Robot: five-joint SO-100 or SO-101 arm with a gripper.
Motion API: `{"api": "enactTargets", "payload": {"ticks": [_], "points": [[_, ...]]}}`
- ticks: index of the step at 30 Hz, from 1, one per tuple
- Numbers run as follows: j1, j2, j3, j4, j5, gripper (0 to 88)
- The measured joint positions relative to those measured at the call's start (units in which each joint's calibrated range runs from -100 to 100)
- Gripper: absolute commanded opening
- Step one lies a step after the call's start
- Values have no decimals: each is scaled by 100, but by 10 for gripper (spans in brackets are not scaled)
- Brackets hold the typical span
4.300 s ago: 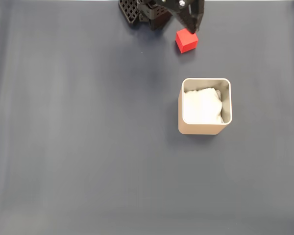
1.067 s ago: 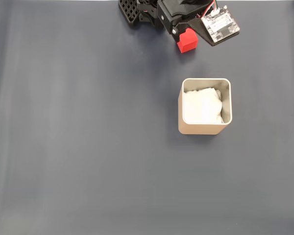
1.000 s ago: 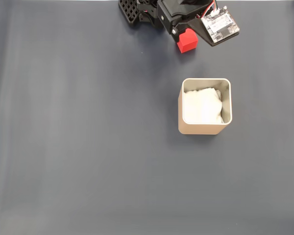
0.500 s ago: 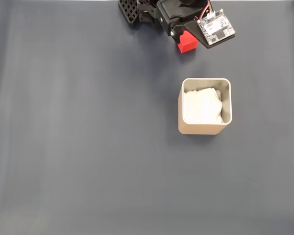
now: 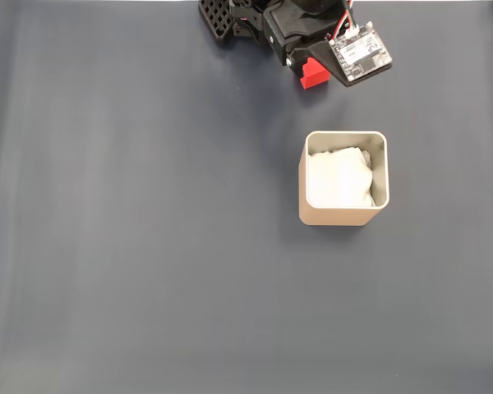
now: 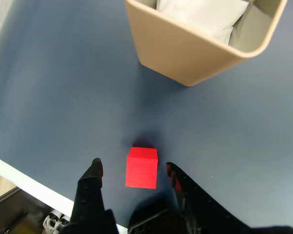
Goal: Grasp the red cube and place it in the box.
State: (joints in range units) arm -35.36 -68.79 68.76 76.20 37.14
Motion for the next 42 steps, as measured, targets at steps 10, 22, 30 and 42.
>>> {"api": "enactTargets", "payload": {"ticks": [10, 22, 30, 42], "points": [[150, -276, 291, -122, 10, 333], [158, -374, 364, -162, -10, 327], [158, -374, 428, -162, 29, 313], [158, -464, 546, -162, 78, 313]]}}
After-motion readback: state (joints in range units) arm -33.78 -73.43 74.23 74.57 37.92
